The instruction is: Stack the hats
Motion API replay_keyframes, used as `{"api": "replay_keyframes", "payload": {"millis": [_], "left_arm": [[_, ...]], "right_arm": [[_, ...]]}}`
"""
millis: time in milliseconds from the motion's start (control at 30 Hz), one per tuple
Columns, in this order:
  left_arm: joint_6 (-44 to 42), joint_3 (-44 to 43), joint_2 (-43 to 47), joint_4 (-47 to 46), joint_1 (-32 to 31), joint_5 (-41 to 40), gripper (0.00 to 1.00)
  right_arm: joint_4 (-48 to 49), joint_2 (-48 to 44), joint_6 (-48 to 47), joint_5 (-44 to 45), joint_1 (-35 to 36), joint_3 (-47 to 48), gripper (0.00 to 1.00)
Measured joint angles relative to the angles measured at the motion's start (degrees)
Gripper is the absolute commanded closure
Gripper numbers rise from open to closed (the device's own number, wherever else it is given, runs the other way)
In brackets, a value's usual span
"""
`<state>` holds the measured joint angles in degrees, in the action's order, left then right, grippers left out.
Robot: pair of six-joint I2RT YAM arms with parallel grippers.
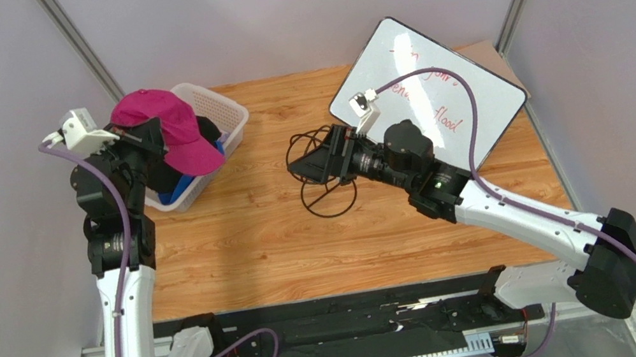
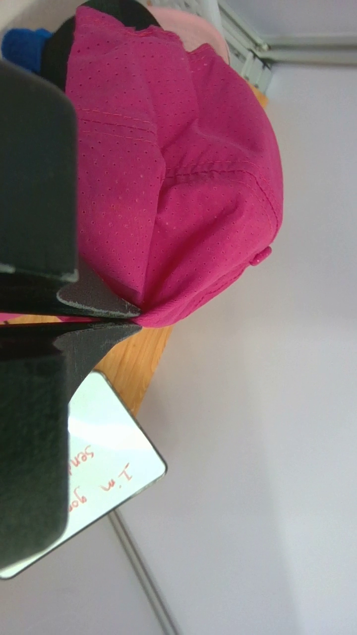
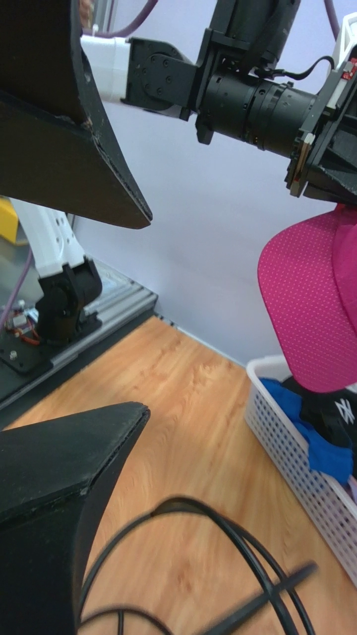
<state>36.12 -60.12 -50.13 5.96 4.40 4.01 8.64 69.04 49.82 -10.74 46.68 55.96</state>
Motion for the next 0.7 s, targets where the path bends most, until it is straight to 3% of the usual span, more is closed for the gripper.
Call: {"api": "replay_keyframes", "payload": {"millis": [167, 700], "left_arm": [[-0.22, -2.93, 1.03, 0.7, -3.67, -0.26, 1.0], [-3.28, -5.4, -2.69, -2.08, -27.15, -8.59, 1.0]], "right_arm": [[4.96, 1.44, 6.16, 0.76, 2.71, -2.19, 0.05], [15.98, 4.04, 18.47, 3.93, 4.9, -8.09, 0.05]]}}
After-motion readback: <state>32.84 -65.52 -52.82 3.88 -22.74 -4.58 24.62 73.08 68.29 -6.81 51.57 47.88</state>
